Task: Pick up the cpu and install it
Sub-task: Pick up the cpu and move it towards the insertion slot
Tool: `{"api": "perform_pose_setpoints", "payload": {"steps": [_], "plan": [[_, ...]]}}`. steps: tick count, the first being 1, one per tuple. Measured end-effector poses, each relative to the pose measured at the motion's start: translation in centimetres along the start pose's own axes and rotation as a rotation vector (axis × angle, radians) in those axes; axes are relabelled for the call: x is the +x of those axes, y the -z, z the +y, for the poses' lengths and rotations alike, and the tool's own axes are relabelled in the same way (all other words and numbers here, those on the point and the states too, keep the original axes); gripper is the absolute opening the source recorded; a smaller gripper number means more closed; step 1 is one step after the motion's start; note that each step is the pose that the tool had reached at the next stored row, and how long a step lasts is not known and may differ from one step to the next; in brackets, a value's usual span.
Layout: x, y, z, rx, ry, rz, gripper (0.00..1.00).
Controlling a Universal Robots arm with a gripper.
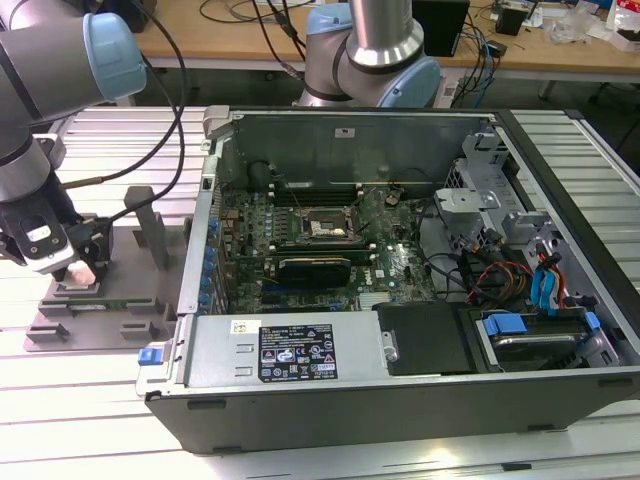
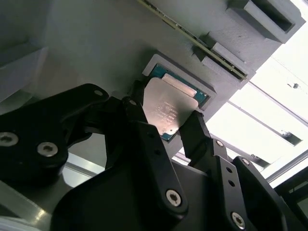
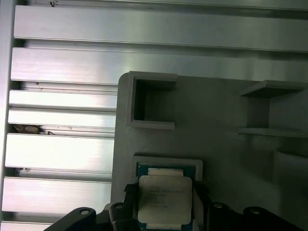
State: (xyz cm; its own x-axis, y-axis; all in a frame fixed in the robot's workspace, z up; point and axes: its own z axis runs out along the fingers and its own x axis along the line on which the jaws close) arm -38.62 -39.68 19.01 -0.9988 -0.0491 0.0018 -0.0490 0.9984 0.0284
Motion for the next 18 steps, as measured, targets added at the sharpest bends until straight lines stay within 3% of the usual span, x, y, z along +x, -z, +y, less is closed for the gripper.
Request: {"api": "perform_pose_setpoints", "payload": {"steps": [3, 10, 18], "plan": [[0.01, 1.03, 0.03, -0.0008, 0.000, -0.0001, 0.54], [0.00, 2.48, 0.07, -0.0009, 0.000, -0.0002, 0.54], [0.01, 2.44, 0.07, -0.0007, 0.000, -0.0001, 0.54]]}}
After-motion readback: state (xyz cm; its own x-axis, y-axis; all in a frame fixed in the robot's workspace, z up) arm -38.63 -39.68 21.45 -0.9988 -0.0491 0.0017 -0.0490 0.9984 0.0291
